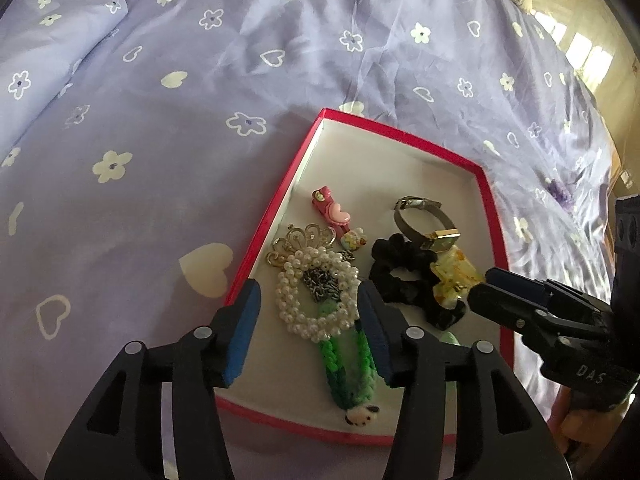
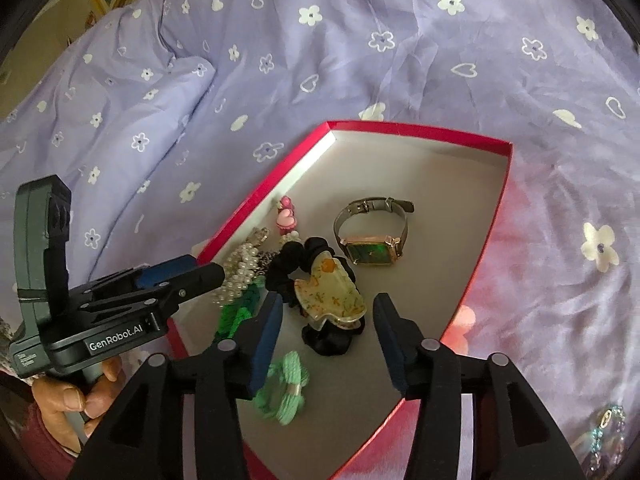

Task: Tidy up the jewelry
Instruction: 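Open both grippers to release the pearl bracelet and butterfly clip into the box, then grasp the clear beaded bracelet with the left gripper while the right gripper grasps the colorful beaded bracelet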

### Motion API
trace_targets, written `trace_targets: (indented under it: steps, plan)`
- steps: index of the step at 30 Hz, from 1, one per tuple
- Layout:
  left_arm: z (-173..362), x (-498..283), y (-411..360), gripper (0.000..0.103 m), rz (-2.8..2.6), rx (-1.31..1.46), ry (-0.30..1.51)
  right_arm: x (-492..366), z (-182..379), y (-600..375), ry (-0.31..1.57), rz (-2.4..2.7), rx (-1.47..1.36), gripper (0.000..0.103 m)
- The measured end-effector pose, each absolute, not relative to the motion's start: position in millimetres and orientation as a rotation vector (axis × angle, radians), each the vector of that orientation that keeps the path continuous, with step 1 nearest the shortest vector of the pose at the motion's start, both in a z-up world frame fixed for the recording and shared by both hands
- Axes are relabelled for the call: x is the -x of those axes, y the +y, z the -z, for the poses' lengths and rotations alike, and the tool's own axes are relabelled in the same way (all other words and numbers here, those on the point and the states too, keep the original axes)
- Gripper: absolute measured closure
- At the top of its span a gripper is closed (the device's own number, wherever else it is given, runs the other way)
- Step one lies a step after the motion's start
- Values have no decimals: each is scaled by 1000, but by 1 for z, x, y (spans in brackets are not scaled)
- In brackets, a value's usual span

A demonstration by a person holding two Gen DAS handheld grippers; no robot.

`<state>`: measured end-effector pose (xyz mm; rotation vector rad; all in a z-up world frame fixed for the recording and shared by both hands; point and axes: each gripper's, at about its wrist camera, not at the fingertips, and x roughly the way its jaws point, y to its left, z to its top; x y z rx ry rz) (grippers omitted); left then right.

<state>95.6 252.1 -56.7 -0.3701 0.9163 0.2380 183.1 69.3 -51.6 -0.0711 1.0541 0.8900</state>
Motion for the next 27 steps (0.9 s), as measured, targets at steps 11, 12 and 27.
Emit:
trace_targets:
  steps: [11, 12, 27]
  plan:
    - [30, -69, 219, 45, -188, 394, 865, -158, 24, -5, 1005, -843, -57, 45]
    - [29, -67, 215, 45, -182, 393, 864, -156, 23, -14, 1004, -832, -68, 45]
    - [11, -60, 118, 44, -18, 330, 879, -132, 13, -148, 964, -625, -202, 44]
